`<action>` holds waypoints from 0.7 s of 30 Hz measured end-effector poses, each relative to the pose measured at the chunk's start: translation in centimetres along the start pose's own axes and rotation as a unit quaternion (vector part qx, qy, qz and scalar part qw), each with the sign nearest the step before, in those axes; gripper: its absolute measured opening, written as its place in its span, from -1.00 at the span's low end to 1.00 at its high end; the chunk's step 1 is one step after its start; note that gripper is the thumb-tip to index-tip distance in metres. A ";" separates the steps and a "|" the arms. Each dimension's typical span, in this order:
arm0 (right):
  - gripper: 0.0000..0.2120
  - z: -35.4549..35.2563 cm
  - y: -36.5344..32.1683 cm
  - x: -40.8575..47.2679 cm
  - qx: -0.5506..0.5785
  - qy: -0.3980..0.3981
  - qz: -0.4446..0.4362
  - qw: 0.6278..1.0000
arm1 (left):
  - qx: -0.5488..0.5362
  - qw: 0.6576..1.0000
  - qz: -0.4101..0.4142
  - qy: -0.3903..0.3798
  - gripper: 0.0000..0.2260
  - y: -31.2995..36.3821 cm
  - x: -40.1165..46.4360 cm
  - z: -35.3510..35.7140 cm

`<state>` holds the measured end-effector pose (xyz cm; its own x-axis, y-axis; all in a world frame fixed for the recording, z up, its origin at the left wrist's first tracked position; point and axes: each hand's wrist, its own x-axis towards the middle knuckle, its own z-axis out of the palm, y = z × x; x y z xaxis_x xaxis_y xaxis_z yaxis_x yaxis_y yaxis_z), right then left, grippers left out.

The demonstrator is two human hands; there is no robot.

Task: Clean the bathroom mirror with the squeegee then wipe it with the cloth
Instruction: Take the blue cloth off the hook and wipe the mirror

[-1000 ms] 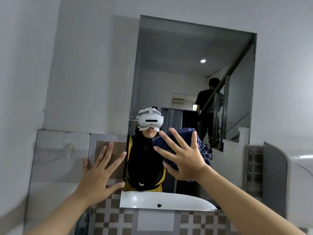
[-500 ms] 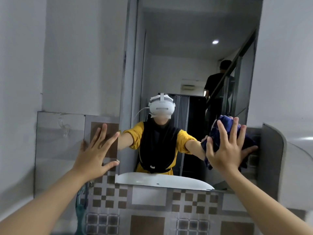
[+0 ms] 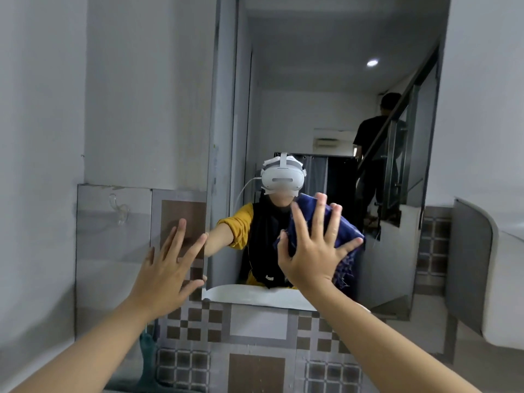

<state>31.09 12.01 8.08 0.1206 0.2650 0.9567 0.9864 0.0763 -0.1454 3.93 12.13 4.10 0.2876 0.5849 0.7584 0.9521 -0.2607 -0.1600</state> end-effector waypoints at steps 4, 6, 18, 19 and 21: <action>-0.46 0.5 -4.5 0.2 -0.005 -0.022 -0.103 0.994 | -0.010 1.000 -0.004 -0.005 -0.15 0.6 -1.2 1.2; -0.45 1.0 -6.5 0.2 -0.001 -0.043 -0.163 0.986 | -0.016 1.000 -0.011 -0.006 -0.23 0.7 -1.5 1.5; -0.46 2.0 -6.3 -0.7 -0.055 -0.101 -0.424 0.898 | -0.059 0.998 -0.016 -0.022 -0.27 0.2 -2.0 2.3; -0.46 1.9 -5.4 -0.7 -0.060 -0.104 -0.445 0.887 | -0.063 0.998 -0.013 -0.023 -0.27 0.2 -2.0 2.3; -0.46 1.5 -3.6 -0.6 -0.071 -0.106 -0.468 0.875 | -0.068 0.997 -0.009 -0.024 -0.29 0.3 -1.9 2.1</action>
<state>27.28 13.01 7.60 -0.7550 0.3244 0.5698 0.6482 0.2384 0.7232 3.91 12.54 1.24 0.2775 0.6259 0.7288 0.9354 -0.3490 -0.0564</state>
